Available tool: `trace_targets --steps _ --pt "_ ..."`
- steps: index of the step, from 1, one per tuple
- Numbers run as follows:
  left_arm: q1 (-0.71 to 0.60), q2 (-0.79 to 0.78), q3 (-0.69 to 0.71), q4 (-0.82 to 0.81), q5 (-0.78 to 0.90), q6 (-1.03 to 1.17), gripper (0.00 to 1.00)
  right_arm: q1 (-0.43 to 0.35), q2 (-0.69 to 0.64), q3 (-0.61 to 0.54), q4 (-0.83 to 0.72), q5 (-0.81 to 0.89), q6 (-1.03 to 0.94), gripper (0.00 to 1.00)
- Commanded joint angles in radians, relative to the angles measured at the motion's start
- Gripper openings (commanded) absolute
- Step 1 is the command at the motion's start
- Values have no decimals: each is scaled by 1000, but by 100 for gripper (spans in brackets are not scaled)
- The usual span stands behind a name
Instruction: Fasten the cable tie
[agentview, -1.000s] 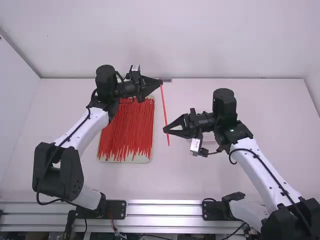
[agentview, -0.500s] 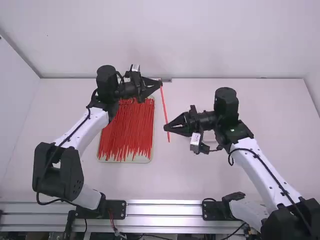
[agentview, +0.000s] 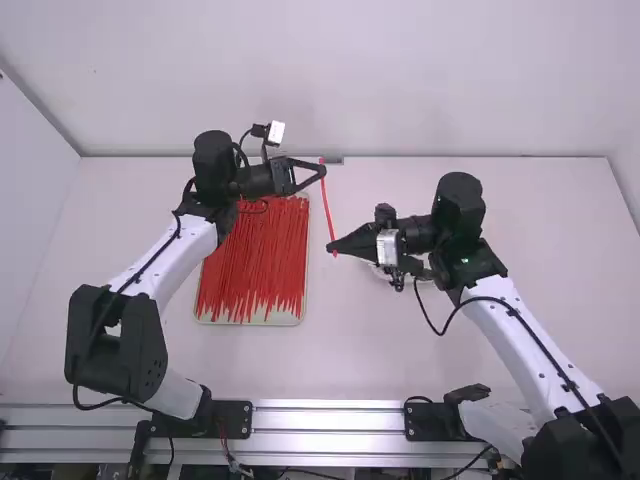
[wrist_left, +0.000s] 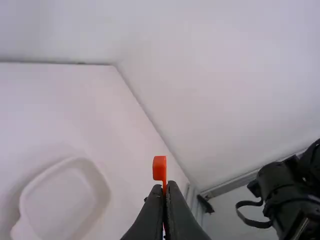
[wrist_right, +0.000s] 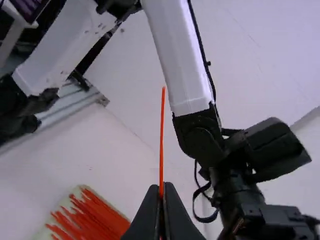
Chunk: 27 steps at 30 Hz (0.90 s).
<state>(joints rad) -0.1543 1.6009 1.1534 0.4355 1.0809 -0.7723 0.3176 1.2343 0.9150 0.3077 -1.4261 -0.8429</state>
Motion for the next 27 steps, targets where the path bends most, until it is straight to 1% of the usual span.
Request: trace_targets --steps 1,9,13,17,19,23,25,26,27 --pt "-4 -10 14 10 6 81 2 3 2 26 3 2 121 0" --pt "-4 -10 14 18 7 85 2 3 2 26 0 14 121 0" --pt "-4 -10 14 18 7 143 2 8 2 26 1 39 102 0" --pt "-4 -10 14 18 7 245 2 37 2 26 -33 -28 10 0" --pt "-4 -10 14 18 7 304 2 45 2 26 -36 -55 25 0" --pt "-3 -10 14 24 29 394 2 48 2 28 40 -10 232 0" --pt "-3 -10 14 58 77 461 2 41 2 28 154 27 431 0" --pt "-3 -10 14 72 94 484 2 40 2 28 196 35 501 0" --pt "-3 -10 14 96 121 523 2 41 2 28 274 54 629 0"
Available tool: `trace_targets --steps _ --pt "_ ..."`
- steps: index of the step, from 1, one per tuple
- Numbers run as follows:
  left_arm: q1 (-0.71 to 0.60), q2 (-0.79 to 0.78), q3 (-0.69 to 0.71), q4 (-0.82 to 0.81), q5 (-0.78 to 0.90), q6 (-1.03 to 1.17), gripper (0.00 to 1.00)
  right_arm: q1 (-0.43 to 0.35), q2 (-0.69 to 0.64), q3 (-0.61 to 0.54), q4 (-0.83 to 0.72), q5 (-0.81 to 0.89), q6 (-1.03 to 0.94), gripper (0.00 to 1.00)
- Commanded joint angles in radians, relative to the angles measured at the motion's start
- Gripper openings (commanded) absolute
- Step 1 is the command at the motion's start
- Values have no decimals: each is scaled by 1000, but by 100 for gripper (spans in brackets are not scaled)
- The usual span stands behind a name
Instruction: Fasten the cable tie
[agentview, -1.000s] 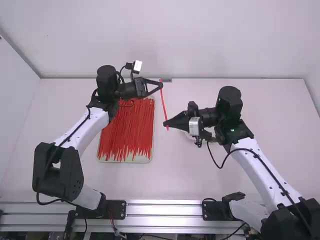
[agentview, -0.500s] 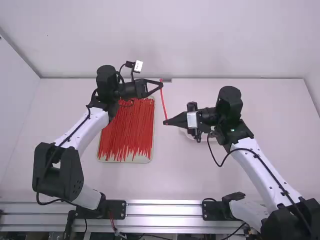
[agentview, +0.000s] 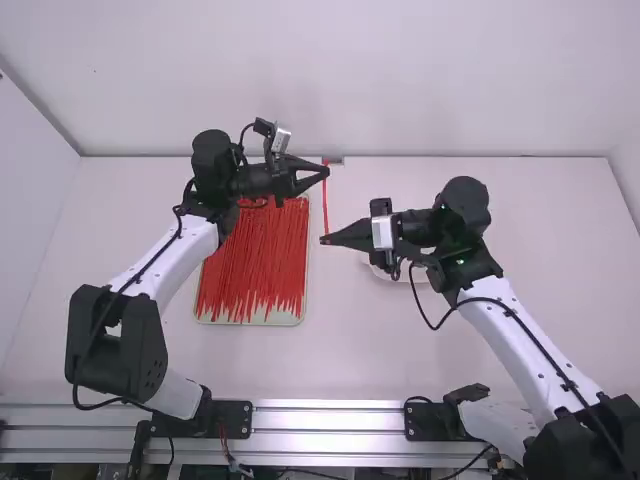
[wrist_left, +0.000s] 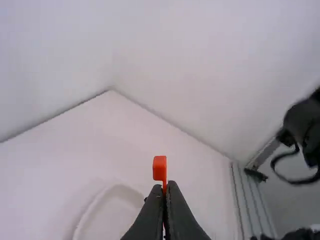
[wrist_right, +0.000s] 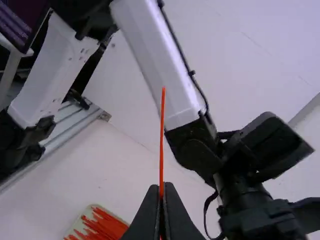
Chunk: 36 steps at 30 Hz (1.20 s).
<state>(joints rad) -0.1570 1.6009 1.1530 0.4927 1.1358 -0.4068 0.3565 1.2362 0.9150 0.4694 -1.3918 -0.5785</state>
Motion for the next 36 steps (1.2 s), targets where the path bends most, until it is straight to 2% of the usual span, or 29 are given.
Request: trace_targets --steps 1,2,3,4,8,12,16,18,23,27,36 --pt "0 -10 14 39 66 157 2 2 0 28 112 19 365 0" --pt "0 -10 14 39 66 157 2 2 0 28 112 19 365 0" --pt "0 -10 14 93 112 242 2 6 0 28 251 106 616 0" --pt "0 -10 14 117 114 249 2 5 0 28 278 135 677 0" --pt "-2 -10 14 233 113 269 2 -9 0 28 270 190 816 0" --pt "-2 -10 14 359 113 274 2 -30 14 28 195 187 869 0" --pt "1 -10 14 435 137 362 2 -37 72 28 208 148 951 0" --pt "-3 -10 14 467 222 478 2 -28 104 27 206 133 972 0" --pt "-5 -10 13 465 342 671 2 -29 171 27 236 136 1043 0" --pt "7 -10 13 464 341 692 2 -49 197 27 272 136 1140 0" --pt "7 -10 13 514 340 724 2 -37 195 27 286 161 1212 0"
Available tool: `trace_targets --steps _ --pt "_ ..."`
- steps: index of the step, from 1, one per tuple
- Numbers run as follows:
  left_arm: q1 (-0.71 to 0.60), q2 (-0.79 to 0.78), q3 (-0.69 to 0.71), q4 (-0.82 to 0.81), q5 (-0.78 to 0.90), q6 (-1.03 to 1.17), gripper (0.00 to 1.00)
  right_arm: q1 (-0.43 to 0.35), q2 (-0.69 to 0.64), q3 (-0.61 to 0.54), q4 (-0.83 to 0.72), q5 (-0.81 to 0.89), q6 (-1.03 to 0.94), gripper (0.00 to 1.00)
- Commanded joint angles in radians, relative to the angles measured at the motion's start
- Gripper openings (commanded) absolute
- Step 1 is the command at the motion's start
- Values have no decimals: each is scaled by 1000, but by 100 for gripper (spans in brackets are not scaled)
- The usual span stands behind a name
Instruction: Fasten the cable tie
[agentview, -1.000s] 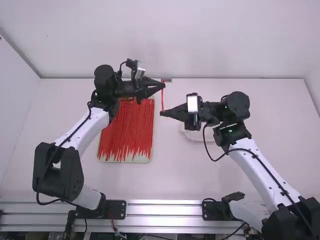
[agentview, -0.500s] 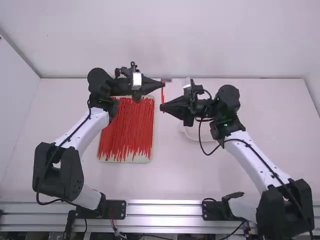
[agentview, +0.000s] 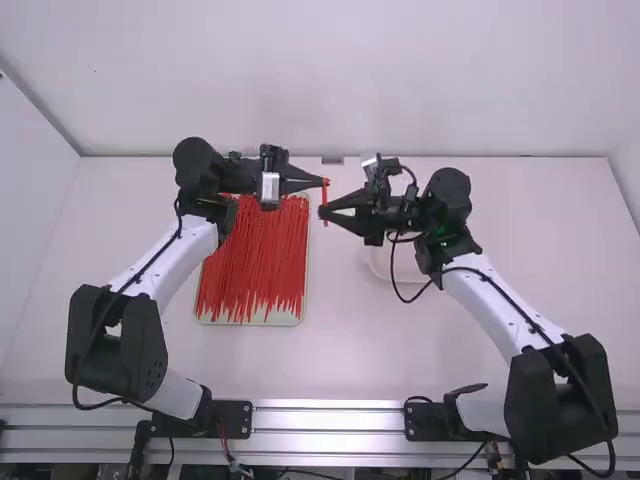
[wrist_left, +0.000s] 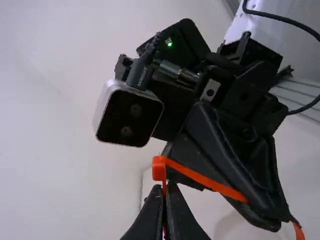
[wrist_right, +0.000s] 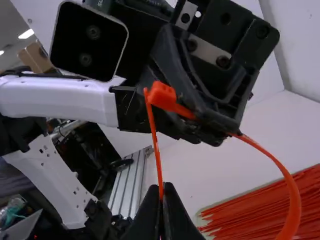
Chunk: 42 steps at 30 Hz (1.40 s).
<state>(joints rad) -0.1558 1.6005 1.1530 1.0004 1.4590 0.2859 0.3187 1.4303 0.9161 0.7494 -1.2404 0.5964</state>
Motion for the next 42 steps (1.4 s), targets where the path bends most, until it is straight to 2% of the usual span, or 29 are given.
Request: trace_targets --steps 1,9,29,42 --pt "6 -9 14 7 14 57 2 -2 0 26 3 8 50 0" --pt "5 -9 14 15 -69 101 2 18 1 26 4 10 81 0" --pt "13 -9 14 45 -71 130 2 -5 0 26 30 10 126 0" --pt "12 -9 13 50 -53 130 2 10 0 26 37 34 134 0"
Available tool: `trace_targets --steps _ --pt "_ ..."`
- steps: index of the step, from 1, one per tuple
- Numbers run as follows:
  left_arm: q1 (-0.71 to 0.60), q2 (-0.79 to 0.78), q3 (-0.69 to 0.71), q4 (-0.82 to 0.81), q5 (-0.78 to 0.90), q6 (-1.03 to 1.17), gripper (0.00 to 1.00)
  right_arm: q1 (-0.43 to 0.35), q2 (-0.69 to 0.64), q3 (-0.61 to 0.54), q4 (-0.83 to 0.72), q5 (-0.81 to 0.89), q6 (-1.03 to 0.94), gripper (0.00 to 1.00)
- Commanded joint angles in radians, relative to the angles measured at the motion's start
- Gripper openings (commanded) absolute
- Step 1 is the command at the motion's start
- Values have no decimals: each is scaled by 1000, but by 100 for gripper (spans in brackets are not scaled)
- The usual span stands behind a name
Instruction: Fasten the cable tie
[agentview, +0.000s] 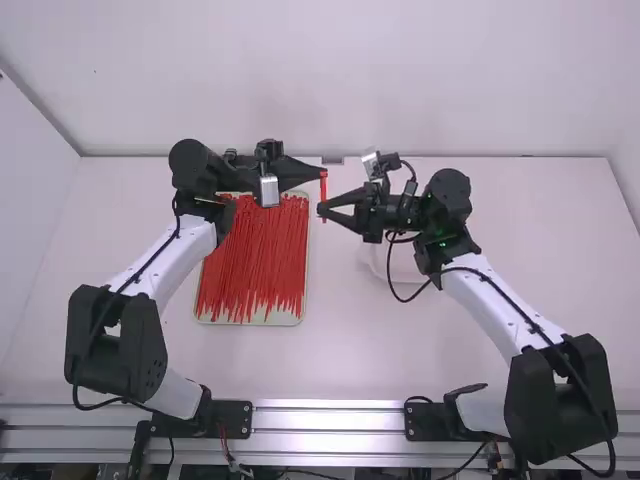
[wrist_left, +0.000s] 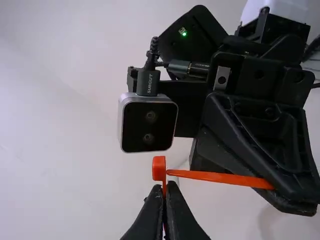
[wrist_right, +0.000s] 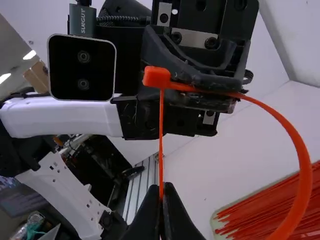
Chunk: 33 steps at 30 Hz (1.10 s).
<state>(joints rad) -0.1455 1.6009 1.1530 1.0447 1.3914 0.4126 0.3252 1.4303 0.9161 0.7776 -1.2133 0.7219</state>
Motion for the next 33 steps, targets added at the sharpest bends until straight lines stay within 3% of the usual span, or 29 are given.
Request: trace_targets --steps 1,18,33 --pt "2 -10 13 3 14 4 2 8 0 26 10 8 8 0" --pt "0 -10 5 20 166 11 2 8 0 26 117 42 68 0" --pt "-40 -10 2 -20 173 4 2 2 0 26 199 89 130 0"
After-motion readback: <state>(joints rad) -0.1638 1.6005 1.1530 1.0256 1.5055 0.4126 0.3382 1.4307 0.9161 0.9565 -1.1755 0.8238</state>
